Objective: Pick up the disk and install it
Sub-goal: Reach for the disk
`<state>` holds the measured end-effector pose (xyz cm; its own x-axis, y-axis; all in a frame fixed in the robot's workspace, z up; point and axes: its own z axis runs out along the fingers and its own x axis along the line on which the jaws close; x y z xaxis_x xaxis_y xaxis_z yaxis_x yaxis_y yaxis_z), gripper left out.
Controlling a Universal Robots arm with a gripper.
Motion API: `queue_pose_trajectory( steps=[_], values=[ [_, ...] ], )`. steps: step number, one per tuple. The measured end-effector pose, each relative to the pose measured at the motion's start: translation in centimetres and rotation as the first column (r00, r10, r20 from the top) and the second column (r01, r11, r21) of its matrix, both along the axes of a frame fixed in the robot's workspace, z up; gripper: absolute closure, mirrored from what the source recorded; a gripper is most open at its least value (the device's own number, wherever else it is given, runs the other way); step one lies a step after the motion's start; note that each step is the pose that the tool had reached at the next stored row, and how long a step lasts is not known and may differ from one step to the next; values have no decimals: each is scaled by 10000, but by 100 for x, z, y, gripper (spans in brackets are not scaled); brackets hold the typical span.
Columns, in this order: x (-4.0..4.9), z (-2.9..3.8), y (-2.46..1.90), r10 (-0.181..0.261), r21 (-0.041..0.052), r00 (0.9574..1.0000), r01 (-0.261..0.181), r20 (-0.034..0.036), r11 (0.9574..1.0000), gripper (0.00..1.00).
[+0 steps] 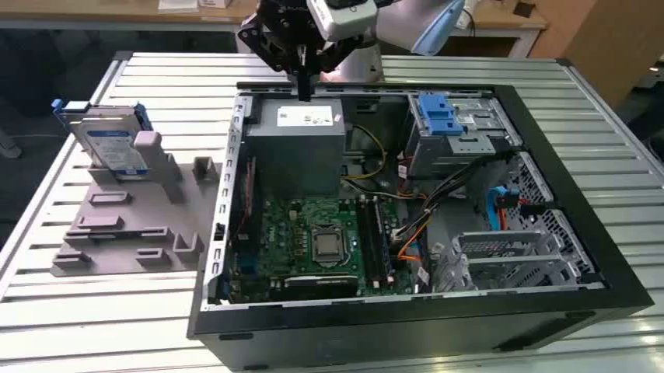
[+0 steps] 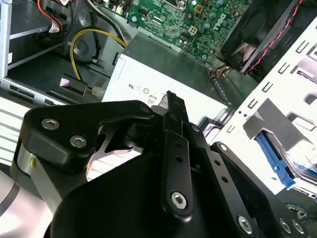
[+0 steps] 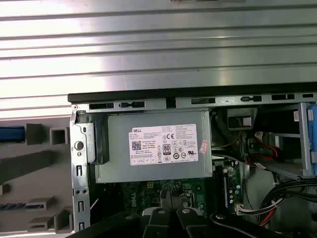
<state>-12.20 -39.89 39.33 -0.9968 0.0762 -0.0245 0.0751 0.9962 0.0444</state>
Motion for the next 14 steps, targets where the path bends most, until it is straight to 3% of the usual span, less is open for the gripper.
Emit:
queue_pose_trajectory(
  steps=[14],
  values=[
    [-52,-1,7,0,-1,10000,0,0,10000,89]
  ],
)
